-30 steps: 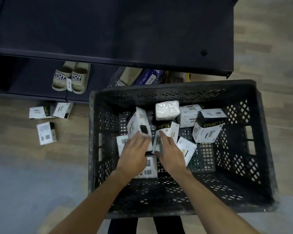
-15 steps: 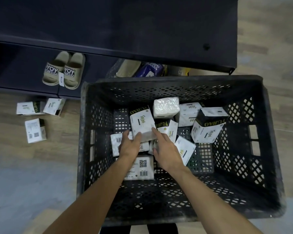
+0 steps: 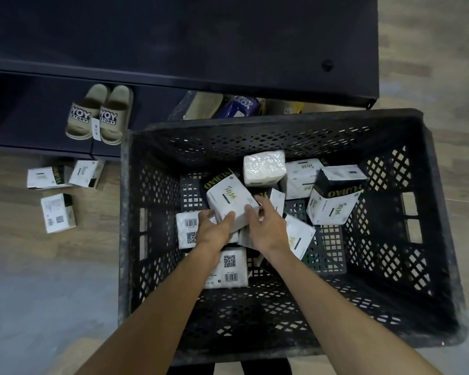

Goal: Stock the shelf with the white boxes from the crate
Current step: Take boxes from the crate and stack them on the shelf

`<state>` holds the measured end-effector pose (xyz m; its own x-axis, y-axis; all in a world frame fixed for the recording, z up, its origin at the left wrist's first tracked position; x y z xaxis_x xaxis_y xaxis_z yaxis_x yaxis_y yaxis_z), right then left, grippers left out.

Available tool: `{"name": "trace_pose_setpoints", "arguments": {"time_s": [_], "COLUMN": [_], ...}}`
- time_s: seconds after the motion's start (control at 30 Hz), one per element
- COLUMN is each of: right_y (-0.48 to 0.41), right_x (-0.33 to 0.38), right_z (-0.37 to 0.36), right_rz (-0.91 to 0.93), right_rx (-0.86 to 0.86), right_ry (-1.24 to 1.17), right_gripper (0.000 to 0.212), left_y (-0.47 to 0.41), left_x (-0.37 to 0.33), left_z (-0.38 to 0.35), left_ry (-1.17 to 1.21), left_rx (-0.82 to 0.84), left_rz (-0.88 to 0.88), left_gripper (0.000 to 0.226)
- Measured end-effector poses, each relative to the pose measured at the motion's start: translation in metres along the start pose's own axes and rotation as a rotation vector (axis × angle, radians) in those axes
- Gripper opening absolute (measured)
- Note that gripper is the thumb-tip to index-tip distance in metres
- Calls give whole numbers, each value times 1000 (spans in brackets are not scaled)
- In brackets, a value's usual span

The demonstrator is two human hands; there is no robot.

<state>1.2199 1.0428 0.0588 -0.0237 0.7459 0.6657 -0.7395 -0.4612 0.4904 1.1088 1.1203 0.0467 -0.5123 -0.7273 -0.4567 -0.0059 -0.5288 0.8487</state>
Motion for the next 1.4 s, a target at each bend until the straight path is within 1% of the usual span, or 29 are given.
{"name": "trace_pose_setpoints", "arguments": {"time_s": [0.1, 0.17, 0.23, 0.27, 0.33, 0.37, 0.4, 0.43, 0.5, 0.53, 0.57, 0.6, 0.67, 0.73, 0.77, 0.83, 0.93, 1.0, 1.07, 1.2, 1.33, 1.4], "right_y": [1, 7, 14, 17, 22, 25, 27, 29, 34, 36, 37, 38, 39, 38, 38, 40, 44, 50, 58, 90, 141, 169], "right_x": [-2, -2, -2, -2, -5, -7, -8, -8, -8, -8, -8, -9, -11, -13, -13, -13, -9, -1, 11, 52, 107, 143], "right_z": [0, -2, -4, -4, -4, -6, -8, -10, -14, -17, -18, -20, -21, -23, -23, -25, -22, -14, 0, 48, 94, 119], "right_rz": [-87, -65, -26, -5, 57, 88, 107, 111, 91, 75, 64, 59, 57, 40, 32, 19, 35, 41, 40, 55, 53, 76], "right_rx": [-16, 12, 51, 69, 102, 119, 128, 125, 94, 82, 74, 72, 77, 91, 98, 113, 85, 52, 30, -29, -89, -159], "right_ry": [20, 108, 141, 156, 239, 288, 319, 324, 303, 302, 312, 327, 347, 339, 330, 322, 328, 320, 309, 288, 290, 258], "right_gripper": [48, 48, 49, 51, 55, 55, 55, 53, 48, 47, 47, 46, 47, 48, 49, 53, 60, 59, 58, 60, 75, 76], "left_y": [9, 20, 30, 33, 33, 31, 29, 28, 29, 30, 29, 25, 13, 2, -2, -5, -1, 9, 28, 93, 173, 215], "left_x": [12, 23, 32, 36, 40, 40, 38, 33, 21, 13, 6, 1, -4, -7, -7, -7, -10, -14, -25, -55, -89, -114], "left_z": [7, 7, 6, 6, 12, 17, 23, 31, 43, 47, 49, 51, 53, 54, 54, 54, 56, 58, 61, 72, 87, 101], "left_ry": [-13, -21, -33, -48, -105, -151, -232, -350, -621, -731, -812, -864, -895, -804, -774, -795, -805, -765, -772, -873, -840, -812], "left_rx": [42, 111, 169, 169, 98, 34, -38, -119, -287, -344, -362, -340, -223, -86, -50, -36, -48, -43, -47, -111, -73, -49], "left_rz": [88, 150, 213, 249, 289, 263, 190, 75, -236, -377, -472, -516, -488, -371, -331, -336, -389, -421, -495, -638, -719, -790], "left_gripper": [44, 38, 31, 31, 35, 37, 43, 52, 78, 88, 96, 103, 110, 111, 108, 101, 92, 91, 86, 73, 68, 68]}}
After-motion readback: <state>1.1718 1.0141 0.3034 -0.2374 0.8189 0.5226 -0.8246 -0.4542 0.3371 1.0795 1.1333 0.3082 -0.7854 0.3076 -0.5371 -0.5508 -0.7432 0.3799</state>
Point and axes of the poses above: each hand's wrist, its own y-axis away from the middle knuckle, its own z-axis out of the back of the hand, x = y × z, the point moved 3 cm from there along -y, towards the middle knuckle, and after that the axes turned 7 degrees about -x, right-handed, at the moved point
